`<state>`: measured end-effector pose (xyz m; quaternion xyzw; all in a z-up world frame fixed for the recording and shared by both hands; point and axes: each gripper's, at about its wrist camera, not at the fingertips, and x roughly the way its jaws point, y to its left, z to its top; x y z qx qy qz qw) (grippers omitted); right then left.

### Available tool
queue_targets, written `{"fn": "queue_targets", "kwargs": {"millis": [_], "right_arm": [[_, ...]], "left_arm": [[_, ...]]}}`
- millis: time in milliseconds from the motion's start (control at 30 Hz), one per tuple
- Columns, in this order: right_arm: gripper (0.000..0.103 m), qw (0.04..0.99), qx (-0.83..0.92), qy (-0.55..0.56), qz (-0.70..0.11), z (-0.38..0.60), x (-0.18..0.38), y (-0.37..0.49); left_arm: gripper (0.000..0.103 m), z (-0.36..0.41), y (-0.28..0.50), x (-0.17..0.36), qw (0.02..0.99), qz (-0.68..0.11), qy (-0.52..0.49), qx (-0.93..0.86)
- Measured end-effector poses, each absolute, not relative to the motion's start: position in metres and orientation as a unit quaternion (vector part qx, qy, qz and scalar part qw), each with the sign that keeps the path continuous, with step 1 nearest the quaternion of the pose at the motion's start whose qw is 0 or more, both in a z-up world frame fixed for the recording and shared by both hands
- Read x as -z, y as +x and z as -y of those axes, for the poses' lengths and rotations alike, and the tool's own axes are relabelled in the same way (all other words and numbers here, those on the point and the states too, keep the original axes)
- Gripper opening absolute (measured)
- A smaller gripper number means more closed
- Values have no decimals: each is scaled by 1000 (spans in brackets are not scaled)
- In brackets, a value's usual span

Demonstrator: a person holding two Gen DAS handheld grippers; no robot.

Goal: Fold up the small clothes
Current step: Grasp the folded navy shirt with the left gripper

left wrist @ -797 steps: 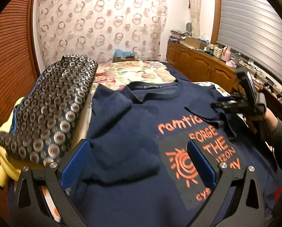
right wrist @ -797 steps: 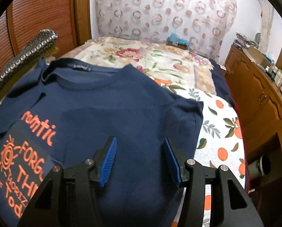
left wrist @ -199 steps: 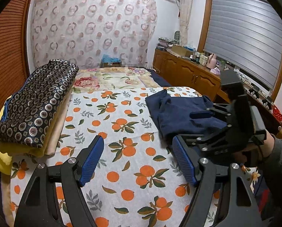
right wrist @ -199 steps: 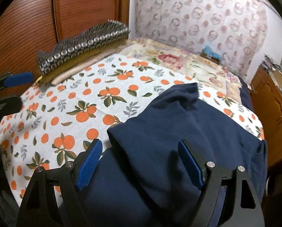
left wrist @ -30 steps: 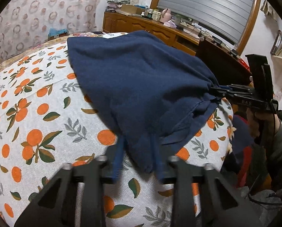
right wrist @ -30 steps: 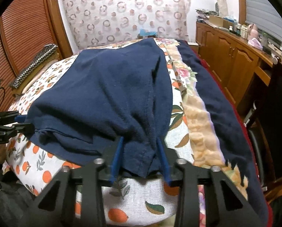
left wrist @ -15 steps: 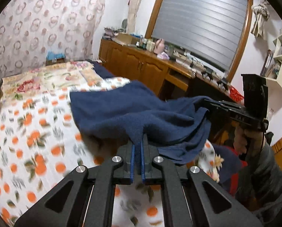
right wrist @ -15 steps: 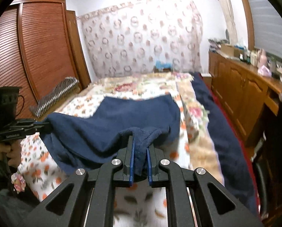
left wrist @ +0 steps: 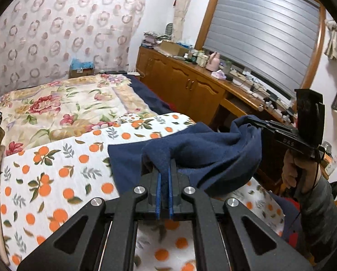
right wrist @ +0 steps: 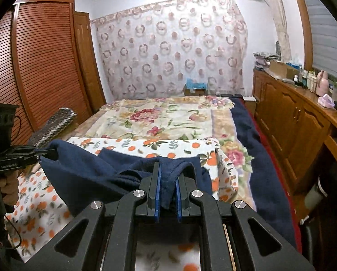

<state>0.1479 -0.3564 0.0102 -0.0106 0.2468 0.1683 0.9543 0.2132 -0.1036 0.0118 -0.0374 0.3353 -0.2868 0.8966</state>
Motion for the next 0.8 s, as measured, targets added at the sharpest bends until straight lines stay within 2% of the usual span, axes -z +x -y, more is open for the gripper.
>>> {"fn": "queue_targets", "kwargs": {"millis": [367,433,467,500,533,567,600,633,667,700,800], "right_arm": [[11,944,-163,-1,-287,357,-6,220],[11,944,-156,-5,-291,356,-8,225],[11,945,-152,-6,-291,356,-11,227],[12,945,-153,-3,-290,355,-15,226],[15,945,-155,0,-289,356,-18,226],[20,946,-154,-2,-287,355,-21,224],[29,948,-145,-7,-282,355,-25,220],[33,951,-139,-14,-276,356,-26,218],[41,953,-137,-19,-270,356,-28,214],[49,953,-137,-20,-268,358,-30,211],[53,953,-136,-26,-269,361,-31,201]], "left_arm": [[7,99,272,8,880,-384,-59,274],[19,98,274,5,882,-382,-54,272],[35,96,271,1,891,-369,-44,262],[45,95,270,-2,896,-359,-41,259],[47,93,270,-6,899,-351,-38,261],[51,92,269,-8,899,-347,-38,265],[61,91,269,-9,898,-347,-40,268],[66,89,270,-9,898,-346,-42,269],[74,88,271,-9,898,-345,-44,269],[76,87,270,-7,898,-345,-43,269],[76,88,274,-1,895,-356,-35,267]]}}
